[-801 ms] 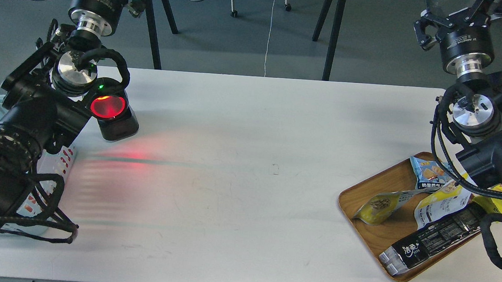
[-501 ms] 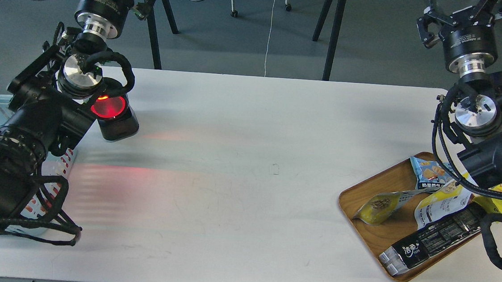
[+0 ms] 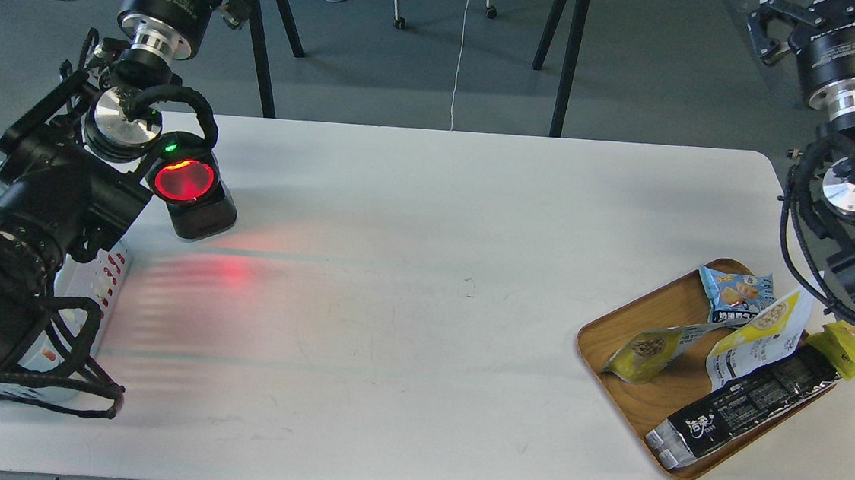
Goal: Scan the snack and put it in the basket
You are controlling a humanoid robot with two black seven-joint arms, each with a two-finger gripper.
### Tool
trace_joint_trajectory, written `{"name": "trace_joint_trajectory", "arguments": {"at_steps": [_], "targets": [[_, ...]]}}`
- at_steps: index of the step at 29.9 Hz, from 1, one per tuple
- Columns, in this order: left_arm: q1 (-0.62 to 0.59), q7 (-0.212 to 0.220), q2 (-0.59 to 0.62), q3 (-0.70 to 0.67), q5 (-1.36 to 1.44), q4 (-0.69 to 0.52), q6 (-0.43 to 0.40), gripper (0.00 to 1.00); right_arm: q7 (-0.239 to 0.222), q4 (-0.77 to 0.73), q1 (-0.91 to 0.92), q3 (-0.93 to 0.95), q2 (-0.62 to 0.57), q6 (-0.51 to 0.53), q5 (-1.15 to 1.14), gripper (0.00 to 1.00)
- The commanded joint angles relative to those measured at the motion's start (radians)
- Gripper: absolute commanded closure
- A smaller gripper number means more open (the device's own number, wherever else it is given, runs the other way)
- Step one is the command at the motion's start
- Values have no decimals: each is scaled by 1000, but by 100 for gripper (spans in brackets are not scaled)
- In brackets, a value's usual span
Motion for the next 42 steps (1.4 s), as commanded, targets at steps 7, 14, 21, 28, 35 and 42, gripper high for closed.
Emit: {"name": "trace_joint_trajectory", "arguments": {"at_steps": [7,14,21,28,35,42], "targets": [[12,-1,34,33,0,-12,0,0,16,298,112,-98,-187,0,-411,1],[17,-3,39,33,1,-12,0,0,32,461,415,-476,-212,0,-778,1],[18,-8,40,31,1,-12,0,0,46,674,707,-865,-191,-125,-1069,2],[23,-11,40,31,1,-12,0,0,68,953,848,-1030,-247,-156,-1499,4],[33,-11,59,31,1,-12,0,0,68,1127,873,-1250,-312,-249,-1976,7],[40,-11,68,31,1,-12,0,0,68,1124,857,-1409,-336,-345,-2280,13]]}}
